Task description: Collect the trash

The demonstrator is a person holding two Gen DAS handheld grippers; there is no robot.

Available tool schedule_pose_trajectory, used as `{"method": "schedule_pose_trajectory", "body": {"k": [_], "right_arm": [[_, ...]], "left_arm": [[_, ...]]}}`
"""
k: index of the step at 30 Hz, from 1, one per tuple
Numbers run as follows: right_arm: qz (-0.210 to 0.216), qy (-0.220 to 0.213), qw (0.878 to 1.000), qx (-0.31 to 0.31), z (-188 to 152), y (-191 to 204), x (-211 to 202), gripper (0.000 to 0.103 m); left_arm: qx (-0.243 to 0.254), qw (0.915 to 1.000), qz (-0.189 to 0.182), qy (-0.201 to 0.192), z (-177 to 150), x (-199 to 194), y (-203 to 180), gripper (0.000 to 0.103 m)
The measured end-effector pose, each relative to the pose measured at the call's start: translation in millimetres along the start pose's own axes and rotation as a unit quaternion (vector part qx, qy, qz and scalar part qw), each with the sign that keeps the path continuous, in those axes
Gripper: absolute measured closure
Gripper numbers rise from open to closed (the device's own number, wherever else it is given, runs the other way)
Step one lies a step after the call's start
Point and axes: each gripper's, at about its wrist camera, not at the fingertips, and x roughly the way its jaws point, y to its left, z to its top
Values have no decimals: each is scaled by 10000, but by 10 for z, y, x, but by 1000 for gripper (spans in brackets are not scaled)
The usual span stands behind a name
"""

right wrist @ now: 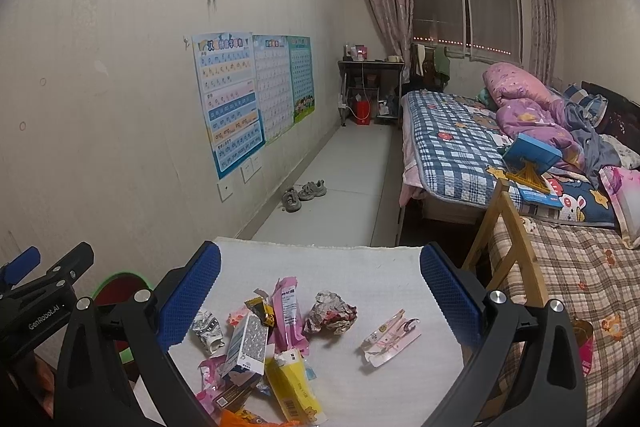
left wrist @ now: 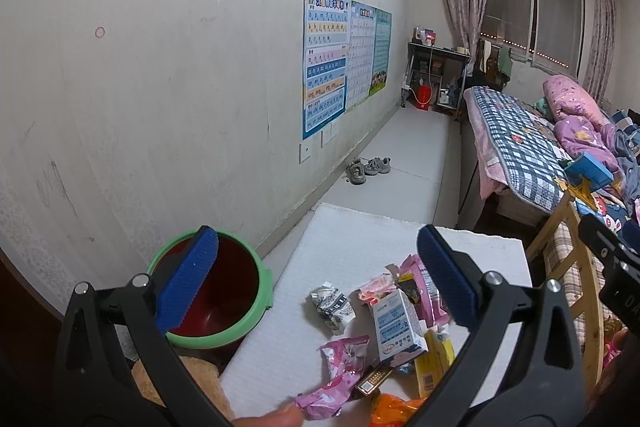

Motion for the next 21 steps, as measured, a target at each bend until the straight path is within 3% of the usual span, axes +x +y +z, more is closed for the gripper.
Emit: {"method": "schedule_pose_trajectory", "body": {"k": [21], "right_arm": [[30,25,10000,27,-34,14,33,7]], "left_arm": [[-8,10000,2,-17,-14,5,19,5]]}}
